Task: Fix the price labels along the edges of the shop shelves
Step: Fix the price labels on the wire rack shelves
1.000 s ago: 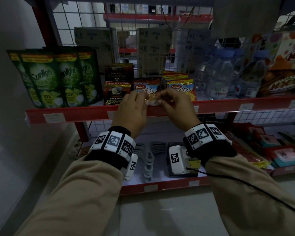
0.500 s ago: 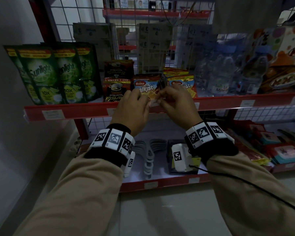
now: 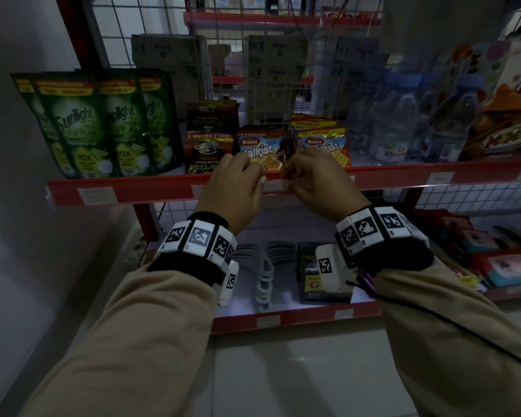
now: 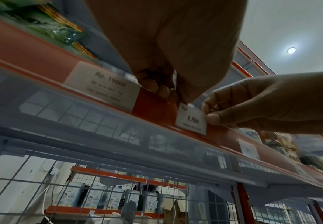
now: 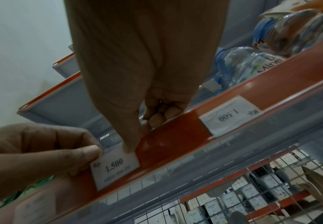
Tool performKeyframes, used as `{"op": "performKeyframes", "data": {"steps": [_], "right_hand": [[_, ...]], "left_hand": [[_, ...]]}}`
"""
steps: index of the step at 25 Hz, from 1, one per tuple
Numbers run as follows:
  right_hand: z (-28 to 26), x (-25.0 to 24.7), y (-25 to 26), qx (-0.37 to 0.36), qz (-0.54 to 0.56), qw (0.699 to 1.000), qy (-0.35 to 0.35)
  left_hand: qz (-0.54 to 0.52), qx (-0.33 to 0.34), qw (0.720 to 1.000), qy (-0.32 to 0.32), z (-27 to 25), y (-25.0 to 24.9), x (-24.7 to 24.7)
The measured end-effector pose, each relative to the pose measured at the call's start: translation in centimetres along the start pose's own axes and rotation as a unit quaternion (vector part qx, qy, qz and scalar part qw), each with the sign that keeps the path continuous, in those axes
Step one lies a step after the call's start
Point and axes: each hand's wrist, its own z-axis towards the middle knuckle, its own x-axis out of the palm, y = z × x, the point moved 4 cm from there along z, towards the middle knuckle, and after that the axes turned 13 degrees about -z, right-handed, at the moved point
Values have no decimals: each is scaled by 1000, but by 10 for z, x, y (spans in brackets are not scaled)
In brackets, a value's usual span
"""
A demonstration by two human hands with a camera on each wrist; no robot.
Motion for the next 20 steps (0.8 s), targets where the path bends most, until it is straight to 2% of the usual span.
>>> {"op": "performKeyframes", "data": {"steps": [7,12,16,20], "right_hand": [[0,-1,1,9,-18,1000,15],[0,-2,2,9,-17,1000,16],[-3,-6,-5,15,-8,1000,-13],[-15,-8,-22,34,-56,996,-57]], "left_hand": [[-54,-22,998,-4,0,5,-2],[-31,-32,999,7,1,4,0],[-24,-21,999,-9,0,0,-1],[26,-12,999,-38,-1,-9,1]]}}
